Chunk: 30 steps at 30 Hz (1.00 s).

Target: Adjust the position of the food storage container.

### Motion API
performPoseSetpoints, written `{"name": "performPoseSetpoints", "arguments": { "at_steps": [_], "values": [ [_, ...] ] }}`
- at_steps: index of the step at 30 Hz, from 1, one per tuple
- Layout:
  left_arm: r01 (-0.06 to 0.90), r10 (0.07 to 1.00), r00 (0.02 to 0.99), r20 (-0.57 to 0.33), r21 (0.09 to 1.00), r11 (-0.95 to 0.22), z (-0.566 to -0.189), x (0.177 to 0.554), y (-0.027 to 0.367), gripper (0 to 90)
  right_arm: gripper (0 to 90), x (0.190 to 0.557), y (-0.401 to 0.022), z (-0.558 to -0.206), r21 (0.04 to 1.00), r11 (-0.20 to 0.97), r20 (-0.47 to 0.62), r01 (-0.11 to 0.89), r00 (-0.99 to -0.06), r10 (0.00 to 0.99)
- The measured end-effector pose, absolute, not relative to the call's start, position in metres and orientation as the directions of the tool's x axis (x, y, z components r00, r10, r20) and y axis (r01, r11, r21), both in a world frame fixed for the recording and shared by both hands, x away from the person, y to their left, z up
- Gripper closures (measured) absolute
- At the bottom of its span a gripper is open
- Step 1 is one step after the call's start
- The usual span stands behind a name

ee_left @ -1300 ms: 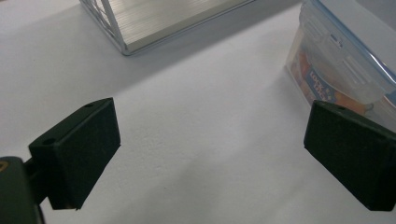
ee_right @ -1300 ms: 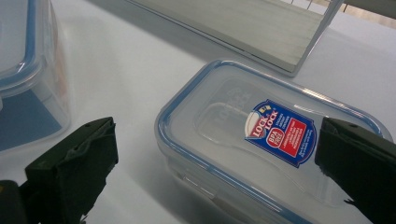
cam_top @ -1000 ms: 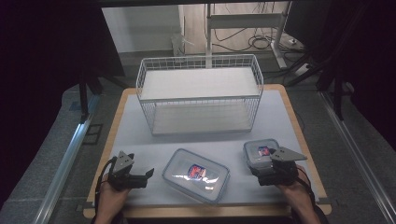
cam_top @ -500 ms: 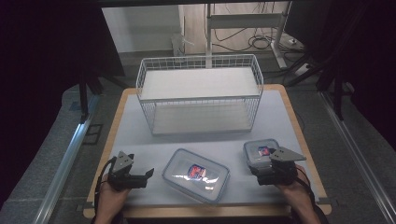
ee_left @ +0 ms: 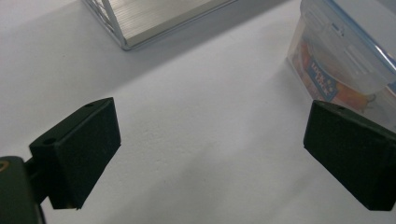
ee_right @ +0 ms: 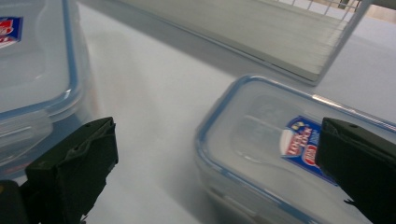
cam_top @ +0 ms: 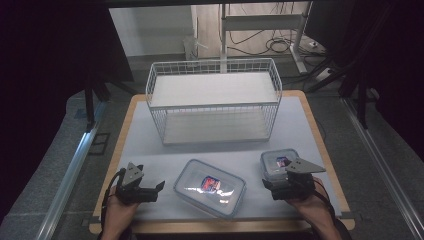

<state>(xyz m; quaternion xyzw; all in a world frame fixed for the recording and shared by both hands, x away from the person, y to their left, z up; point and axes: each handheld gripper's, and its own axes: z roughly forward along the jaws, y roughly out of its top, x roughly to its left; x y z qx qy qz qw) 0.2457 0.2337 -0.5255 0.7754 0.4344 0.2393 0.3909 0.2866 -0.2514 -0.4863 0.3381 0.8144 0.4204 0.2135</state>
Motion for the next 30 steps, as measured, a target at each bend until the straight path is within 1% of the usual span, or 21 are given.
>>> {"name": "performPoseSetpoints", "arguments": {
  "at_steps": [2,3,4,5,6,7,8,9,10,11,12,13,14,15,16,17,20,21,22,23,30],
  "values": [
    [0.486,0.860,0.509,0.039,0.811,-0.324,-0.526,0.246,0.233,3.8,0.0,0.284,-0.247,-0.486,0.823,0.429,-0.068,0.372,-0.686,0.724],
    [0.486,0.860,0.509,0.039,0.812,-0.324,-0.526,0.246,0.233,3.7,4.1,0.283,-0.244,-0.485,0.821,0.423,-0.048,0.382,-0.693,0.719],
    [0.486,0.860,0.509,0.039,0.812,-0.324,-0.526,0.246,0.233,3.7,4.1,0.283,-0.244,-0.485,0.821,0.423,-0.048,0.382,-0.693,0.719],
    [0.485,0.860,0.508,0.039,0.812,-0.324,-0.526,0.246,0.233,3.7,12.0,0.281,-0.241,-0.483,0.823,0.419,-0.038,0.384,-0.699,0.714],
    [0.485,0.860,0.508,0.039,0.812,-0.324,-0.526,0.246,0.233,3.7,12.0,0.281,-0.241,-0.483,0.823,0.419,-0.038,0.384,-0.699,0.714],
    [0.485,0.862,0.506,0.038,0.813,-0.321,-0.526,0.246,0.233,3.6,25.0,0.277,-0.239,-0.481,0.820,0.435,-0.046,0.372,-0.715,0.698],
    [0.485,0.862,0.506,0.038,0.813,-0.321,-0.526,0.246,0.233,3.6,25.0,0.277,-0.239,-0.481,0.820,0.435,-0.046,0.372,-0.715,0.698],
    [0.490,0.864,0.503,0.021,0.817,-0.305,-0.525,0.246,0.234,3.4,37.9,0.274,-0.237,-0.479,0.823,0.436,-0.034,0.363,-0.735,0.677],
    [0.490,0.864,0.503,0.021,0.817,-0.305,-0.525,0.246,0.234,3.4,37.9,0.274,-0.237,-0.479,0.823,0.436,-0.034,0.363,-0.735,0.677],
    [0.497,0.865,0.502,-0.004,0.820,-0.285,-0.524,0.246,0.234,3.4,47.7,0.270,-0.234,-0.477,0.826,0.437,-0.009,0.356,-0.766,0.642],
    [0.497,0.865,0.502,-0.004,0.820,-0.285,-0.524,0.246,0.234,3.5,47.7,0.270,-0.234,-0.477,0.826,0.437,-0.009,0.356,-0.766,0.642],
    [0.504,0.866,0.500,-0.024,0.821,-0.268,-0.523,0.245,0.235,3.8,58.5,0.266,-0.230,-0.475,0.828,0.451,-0.015,0.333,-0.791,0.612],
    [0.504,0.866,0.500,-0.024,0.821,-0.268,-0.523,0.245,0.235,4.1,58.5,0.266,-0.230,-0.475,0.828,0.451,-0.015,0.333,-0.791,0.612],
    [0.509,0.865,0.500,-0.037,0.821,-0.258,-0.522,0.245,0.236,4.2,68.1,0.262,-0.226,-0.474,0.822,0.483,-0.034,0.303,-0.820,0.571],
    [0.512,0.866,0.498,-0.045,0.821,-0.252,-0.522,0.245,0.236,4.2,68.1,0.262,-0.226,-0.474,0.822,0.483,-0.034,0.303,-0.820,0.571],
    [0.515,0.867,0.496,-0.044,0.818,-0.254,-0.522,0.246,0.236,4.6,75.6,0.258,-0.222,-0.472,0.819,0.497,-0.039,0.287,-0.836,0.547],
    [0.518,0.869,0.493,-0.041,0.816,-0.256,-0.523,0.246,0.237,4.7,79.7,0.255,-0.218,-0.471,0.814,0.495,-0.013,0.303,-0.843,0.537],
    [0.518,0.869,0.493,-0.039,0.816,-0.257,-0.523,0.246,0.236,4.8,85.3,0.253,-0.214,-0.471,0.815,0.495,0.012,0.301,-0.863,0.506],
    [0.518,0.869,0.493,-0.039,0.816,-0.257,-0.523,0.246,0.236,4.8,85.3,0.253,-0.214,-0.471,0.815,0.495,0.012,0.301,-0.863,0.506],
    [0.516,0.869,0.493,-0.036,0.816,-0.259,-0.523,0.246,0.236,4.7,89.9,0.249,-0.209,-0.470,0.818,0.492,0.034,0.298,-0.879,0.476],
    [0.513,0.870,0.492,-0.038,0.820,-0.255,-0.522,0.245,0.238,4.7,90.0,0.229,-0.184,-0.471,0.820,0.508,0.071,0.264,-0.928,0.367]
  ]
}}
